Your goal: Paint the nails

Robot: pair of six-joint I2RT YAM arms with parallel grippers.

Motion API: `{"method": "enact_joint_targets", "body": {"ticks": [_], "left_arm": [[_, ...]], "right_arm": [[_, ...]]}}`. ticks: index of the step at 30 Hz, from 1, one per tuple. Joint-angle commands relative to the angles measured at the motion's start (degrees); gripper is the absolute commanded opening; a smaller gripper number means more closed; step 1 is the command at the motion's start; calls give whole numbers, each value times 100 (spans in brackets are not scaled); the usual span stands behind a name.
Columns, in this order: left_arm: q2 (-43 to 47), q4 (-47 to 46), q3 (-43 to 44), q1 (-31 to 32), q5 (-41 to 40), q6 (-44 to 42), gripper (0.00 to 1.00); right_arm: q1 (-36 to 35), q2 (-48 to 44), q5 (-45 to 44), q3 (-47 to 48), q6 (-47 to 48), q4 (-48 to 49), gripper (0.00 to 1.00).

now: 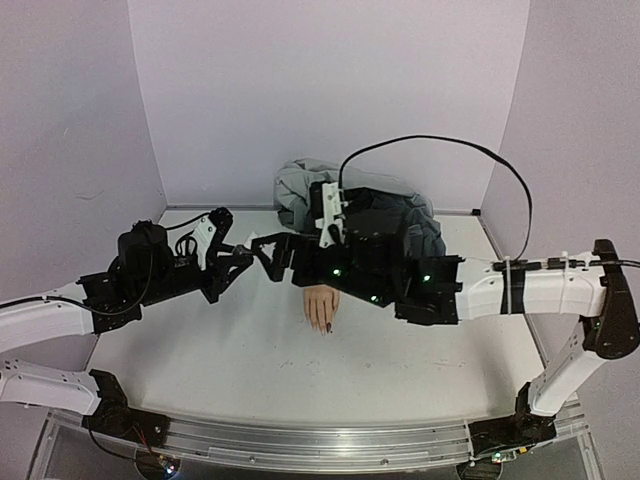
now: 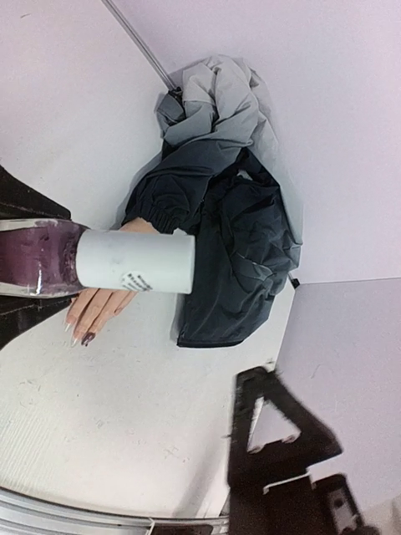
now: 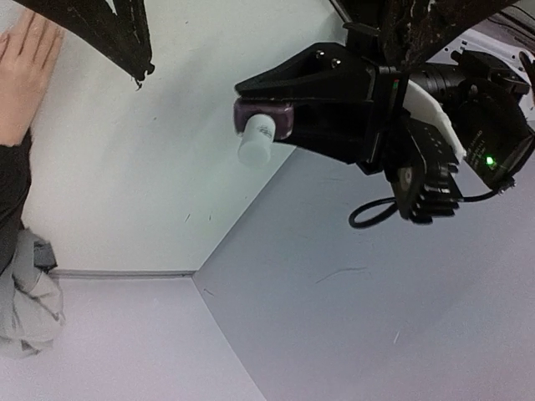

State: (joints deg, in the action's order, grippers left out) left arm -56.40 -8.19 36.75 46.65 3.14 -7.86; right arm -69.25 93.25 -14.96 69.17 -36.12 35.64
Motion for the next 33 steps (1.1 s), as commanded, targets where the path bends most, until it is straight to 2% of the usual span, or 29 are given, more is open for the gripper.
{"method": "enact_joint_targets", "body": {"ticks": [1,3,4,7,10,14,19,25,29,33], "left_arm": [[-118,-439,344,-19,578,178,0],[-245,-430,410,-31,1262,259,0],[-317,-421,463,-35,1951,310,0],[-582,-428,652,-51,3517,587,0],[-835,-429,821,-51,4267,733,0],[-867,-438,817,-43,4491,733,0],[-916,-446,833,-42,4637,733,0],[-899,-447,842,-42,4733,733,0],[-876,-448,842,-42,4757,737,0],[-856,-449,834,-38,4734,733,0]], "right_arm": [[685,-650,1581,-552,727,607,98],[866,-809,2654,-843,1446,979,98],[945,-888,3198,-1002,1705,1174,98],[1301,-1110,4529,-1470,1724,1951,98],[1376,-1060,5116,-1465,1592,2231,94],[1379,-748,5436,-1302,1402,2401,73],[1376,-492,5525,-1218,1094,2853,57],[1378,-191,5753,-925,984,2979,53],[1372,-1,5838,-816,906,3076,42],[1371,186,5998,-804,750,3348,39]]}}
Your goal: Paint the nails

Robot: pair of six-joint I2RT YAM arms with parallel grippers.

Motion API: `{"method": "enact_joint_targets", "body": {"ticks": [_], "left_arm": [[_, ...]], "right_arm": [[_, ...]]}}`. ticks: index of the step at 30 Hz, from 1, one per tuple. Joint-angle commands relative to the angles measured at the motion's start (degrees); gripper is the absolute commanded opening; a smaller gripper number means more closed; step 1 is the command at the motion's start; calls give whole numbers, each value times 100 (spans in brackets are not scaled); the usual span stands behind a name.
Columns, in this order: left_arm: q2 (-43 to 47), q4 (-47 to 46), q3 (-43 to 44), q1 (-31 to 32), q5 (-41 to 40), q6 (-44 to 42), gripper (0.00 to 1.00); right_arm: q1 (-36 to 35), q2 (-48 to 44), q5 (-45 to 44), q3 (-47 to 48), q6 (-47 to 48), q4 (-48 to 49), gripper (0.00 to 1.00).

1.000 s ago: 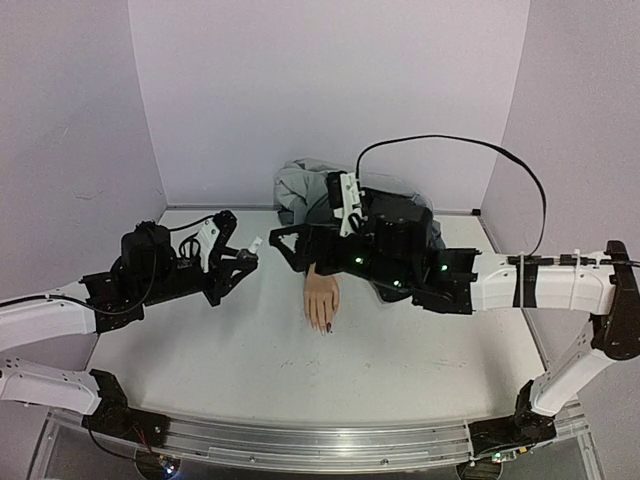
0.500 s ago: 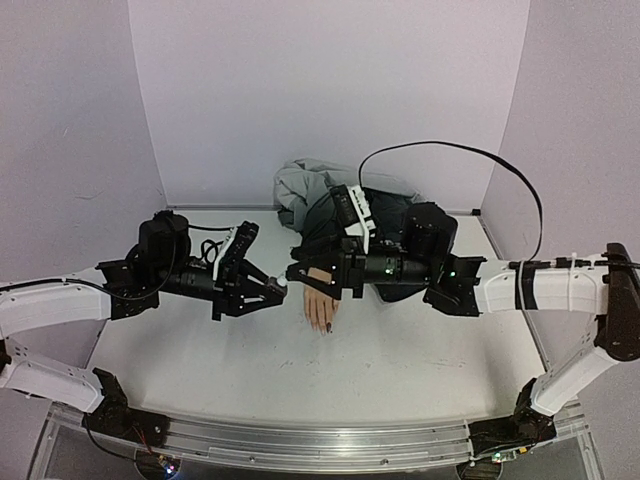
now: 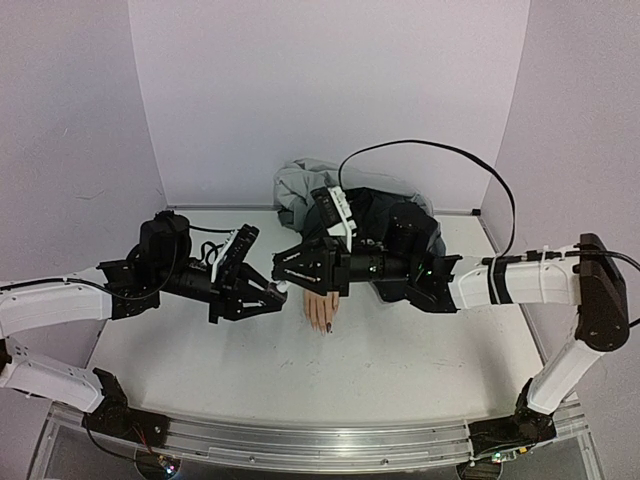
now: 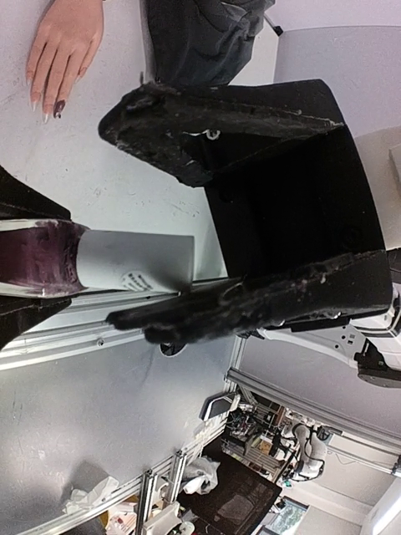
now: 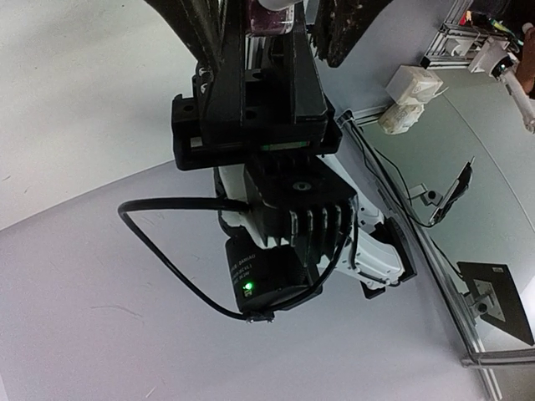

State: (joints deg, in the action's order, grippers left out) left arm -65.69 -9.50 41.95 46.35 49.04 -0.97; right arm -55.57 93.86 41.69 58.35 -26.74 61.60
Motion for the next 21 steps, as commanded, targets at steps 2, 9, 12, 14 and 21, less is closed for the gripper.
{"method": "enact_joint_targets", "body": {"ticks": [2,9,12,14,21], "left_arm": [[76,-316,313,-12,134,45,0],[114,-325,297,-12,33,45,0],[166,-325,277,-12,-196,45,0],[268,-325,226,-12,-568,45,0],[897,-342,-127,-12,-2983,-351,0]], "right_arm": [[11,193,384,282,-256,874,36],[-3,371,304,313,-478,1079,18],[-12,445,192,321,-602,1149,1],[-53,514,38,326,-671,1161,0],[-358,1149,-1093,624,-1306,1007,0]]}}
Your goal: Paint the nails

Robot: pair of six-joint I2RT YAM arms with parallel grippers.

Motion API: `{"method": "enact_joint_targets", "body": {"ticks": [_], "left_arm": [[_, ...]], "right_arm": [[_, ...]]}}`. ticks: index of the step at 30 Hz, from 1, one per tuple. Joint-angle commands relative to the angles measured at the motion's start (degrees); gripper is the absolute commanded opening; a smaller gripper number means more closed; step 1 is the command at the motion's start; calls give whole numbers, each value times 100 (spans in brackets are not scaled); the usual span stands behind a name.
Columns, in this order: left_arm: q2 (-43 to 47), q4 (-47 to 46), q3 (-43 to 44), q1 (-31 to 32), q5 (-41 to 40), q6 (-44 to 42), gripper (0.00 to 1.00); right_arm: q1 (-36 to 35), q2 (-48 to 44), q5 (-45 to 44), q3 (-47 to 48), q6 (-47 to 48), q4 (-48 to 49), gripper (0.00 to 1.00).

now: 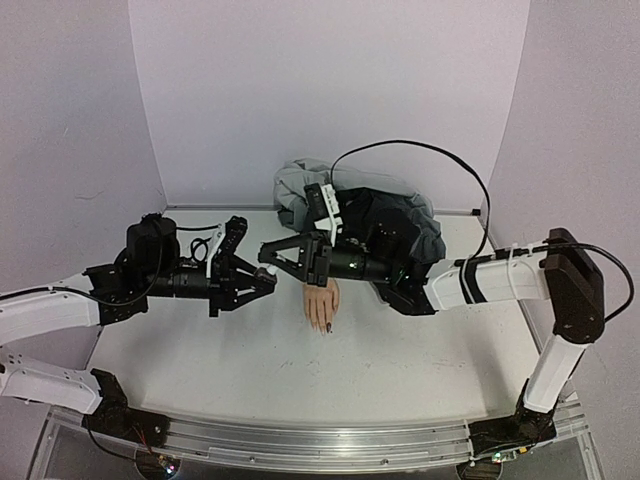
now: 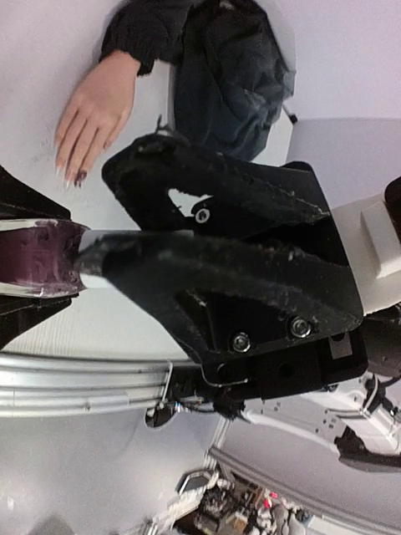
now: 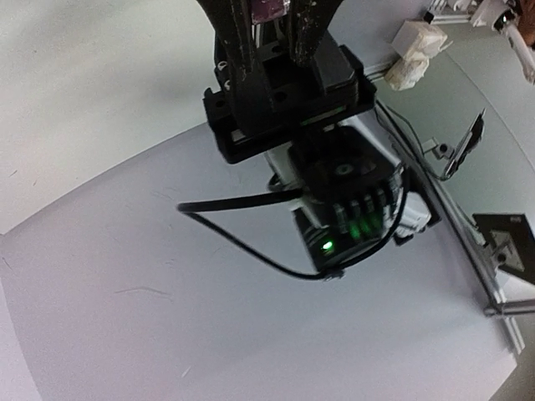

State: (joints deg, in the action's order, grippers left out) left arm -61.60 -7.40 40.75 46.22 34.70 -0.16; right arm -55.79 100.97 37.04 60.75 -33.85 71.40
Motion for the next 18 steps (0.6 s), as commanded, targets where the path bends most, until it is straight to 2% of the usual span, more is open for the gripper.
{"method": "enact_joint_targets", "body": {"ticks": [1,3,4,5,6,8,11,15,16,18], "left_arm": [[555,-548,-40,8,-1822,-565,0],[680,-545,-110,10,-2453,-745,0],[722,-549,-141,17,-2748,-891,0],[749,-544,-166,25,-3009,-992,0],[761,-543,-172,35,-3305,-1055,0],[757,-535,-181,42,-3737,-1158,0],[710,-518,-177,45,-3719,-1271,0],[656,-502,-150,54,-3489,-1219,0],[642,-493,-140,54,-3488,-1181,0],[616,-478,-118,55,-3311,-1122,0]], "right_arm": [[-405,558,-944,471,-833,-64,0],[-642,813,-1762,788,-1333,-597,0],[-790,932,-2277,1230,-1545,-1198,0],[-994,1045,-2856,1615,-1725,-2224,0],[-1220,1112,-3494,1838,-1986,-2688,0],[-1673,1099,-4520,1958,-2600,-2728,0],[-1971,1209,-5023,2724,-2357,-3266,0],[-1971,936,-5244,2636,-1756,-3056,0],[-1952,839,-5143,2526,-1500,-2918,6],[-1858,603,-4941,2325,-1090,-2857,42]]}}
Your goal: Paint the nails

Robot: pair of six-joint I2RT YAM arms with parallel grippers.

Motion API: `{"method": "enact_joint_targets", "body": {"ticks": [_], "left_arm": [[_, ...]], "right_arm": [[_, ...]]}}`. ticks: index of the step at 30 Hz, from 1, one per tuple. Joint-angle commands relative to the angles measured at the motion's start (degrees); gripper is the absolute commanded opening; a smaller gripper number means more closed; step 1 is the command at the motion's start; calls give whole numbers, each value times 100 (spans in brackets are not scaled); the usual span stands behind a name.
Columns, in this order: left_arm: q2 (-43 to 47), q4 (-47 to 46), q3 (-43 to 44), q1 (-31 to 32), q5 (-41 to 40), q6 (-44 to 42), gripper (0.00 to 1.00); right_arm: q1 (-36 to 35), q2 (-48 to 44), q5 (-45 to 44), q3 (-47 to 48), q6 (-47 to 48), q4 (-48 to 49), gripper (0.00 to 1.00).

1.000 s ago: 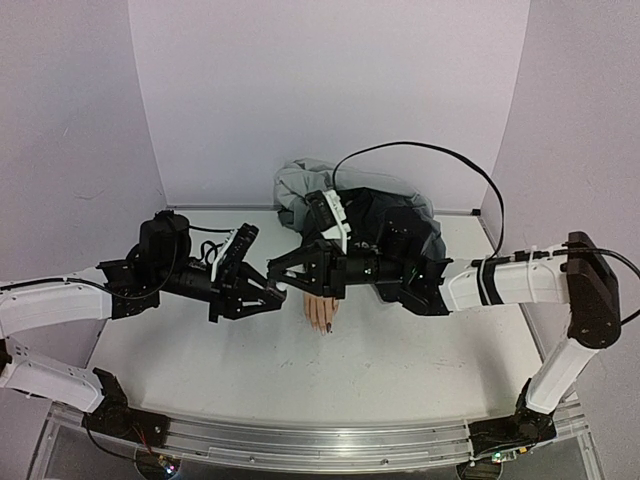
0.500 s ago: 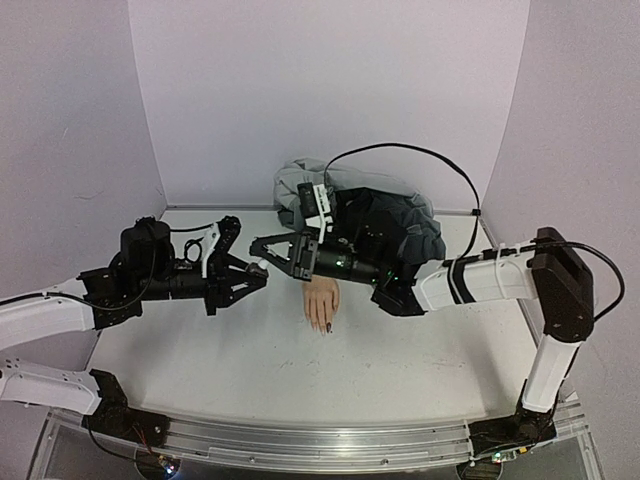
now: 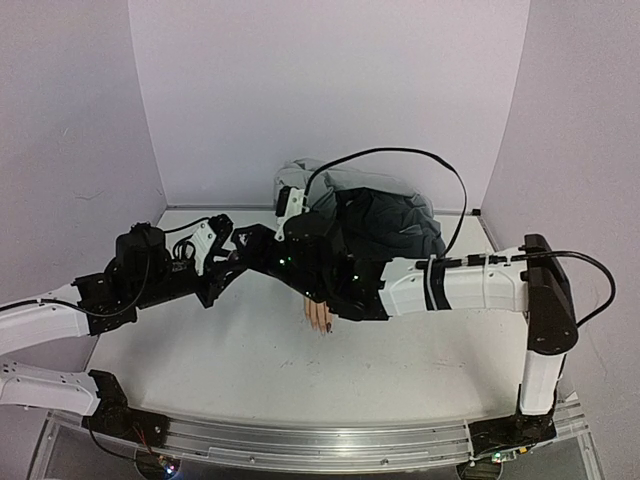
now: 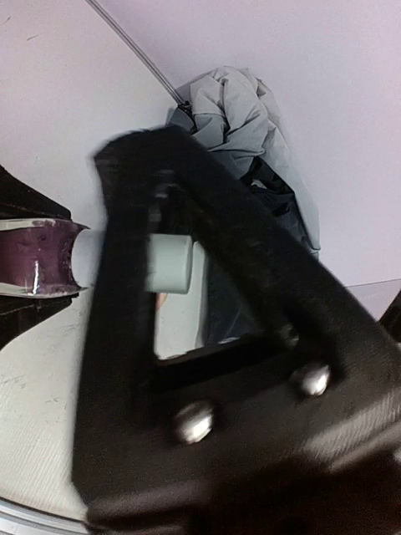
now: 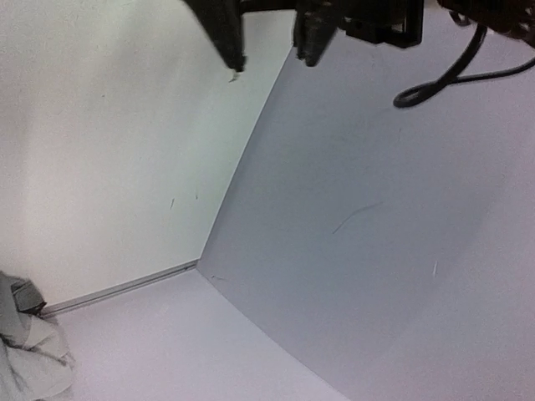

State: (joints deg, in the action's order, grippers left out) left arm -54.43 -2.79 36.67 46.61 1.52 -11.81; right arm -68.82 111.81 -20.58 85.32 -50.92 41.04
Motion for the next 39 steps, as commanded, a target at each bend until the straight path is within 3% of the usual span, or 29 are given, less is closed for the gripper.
{"method": "enact_joint_targets", "body": {"ticks": [1,4,7,10,13,20,21,24,35,37,39], "left_arm": [[-109,-920,301,19,23,77,0],[-136,-901,323,15,103,199,0],[-200,-838,364,15,293,209,0],[-268,-750,423,15,408,202,0],[-313,-684,467,15,794,205,0],[-542,-670,705,15,3963,447,0],[-618,-668,754,15,4239,552,0],[-774,-669,839,15,4674,665,0],[-906,-662,895,15,4883,777,0],[-906,-662,895,15,4878,786,0],[-911,-664,895,15,4870,786,0]], "right_arm": [[-485,-624,931,-258,791,182,54],[-198,-1253,1090,-968,1223,177,81],[52,-1800,1130,-1500,1897,-30,96],[374,-2416,1406,-2108,2270,-110,98],[861,-2785,2683,-2573,2496,242,98],[1090,-2793,4837,-2898,3001,1075,98],[1097,-2736,5083,-2901,3001,1216,97],[1090,-2472,5447,-2787,2814,1485,80],[1092,-1708,5834,-2511,2104,2522,34],[1091,-1653,5818,-2479,2002,2641,30],[1093,-1630,5819,-2461,1945,2699,33]]}}
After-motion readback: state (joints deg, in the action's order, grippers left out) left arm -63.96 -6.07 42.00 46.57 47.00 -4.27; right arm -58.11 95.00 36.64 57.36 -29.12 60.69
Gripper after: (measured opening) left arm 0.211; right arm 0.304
